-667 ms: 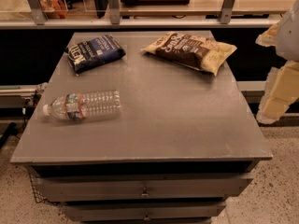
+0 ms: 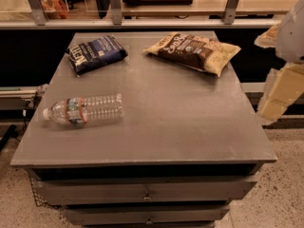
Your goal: Move water bottle near blue chip bag
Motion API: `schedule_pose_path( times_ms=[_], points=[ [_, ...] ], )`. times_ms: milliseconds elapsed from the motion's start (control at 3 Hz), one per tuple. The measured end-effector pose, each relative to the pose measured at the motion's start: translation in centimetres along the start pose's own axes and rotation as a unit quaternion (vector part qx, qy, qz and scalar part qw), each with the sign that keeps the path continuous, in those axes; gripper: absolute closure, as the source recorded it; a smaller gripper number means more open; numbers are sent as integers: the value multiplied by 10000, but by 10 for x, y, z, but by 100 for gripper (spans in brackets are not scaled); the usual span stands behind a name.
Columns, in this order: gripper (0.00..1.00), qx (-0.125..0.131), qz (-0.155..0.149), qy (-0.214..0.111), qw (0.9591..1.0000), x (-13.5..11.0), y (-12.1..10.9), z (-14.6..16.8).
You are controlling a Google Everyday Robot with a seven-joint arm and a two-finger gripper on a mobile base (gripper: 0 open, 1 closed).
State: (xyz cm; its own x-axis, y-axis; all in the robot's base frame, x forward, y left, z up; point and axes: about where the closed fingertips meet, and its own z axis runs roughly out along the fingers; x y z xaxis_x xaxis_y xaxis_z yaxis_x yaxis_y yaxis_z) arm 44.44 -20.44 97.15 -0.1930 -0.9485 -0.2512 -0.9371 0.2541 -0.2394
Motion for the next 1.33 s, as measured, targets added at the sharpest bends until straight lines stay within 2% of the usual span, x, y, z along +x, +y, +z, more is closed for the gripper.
schedule_pose_path(
  times_ms=[333, 667, 1000, 1333],
  points=[
    [0, -236, -87, -629, 9977, -54, 0, 27],
    [0, -541, -228, -1292, 9899, -130, 5, 62],
    [0, -743, -316, -1678, 9825, -197, 13, 92],
    [0, -866, -216, -1880, 9781, -246, 21, 130]
  ],
)
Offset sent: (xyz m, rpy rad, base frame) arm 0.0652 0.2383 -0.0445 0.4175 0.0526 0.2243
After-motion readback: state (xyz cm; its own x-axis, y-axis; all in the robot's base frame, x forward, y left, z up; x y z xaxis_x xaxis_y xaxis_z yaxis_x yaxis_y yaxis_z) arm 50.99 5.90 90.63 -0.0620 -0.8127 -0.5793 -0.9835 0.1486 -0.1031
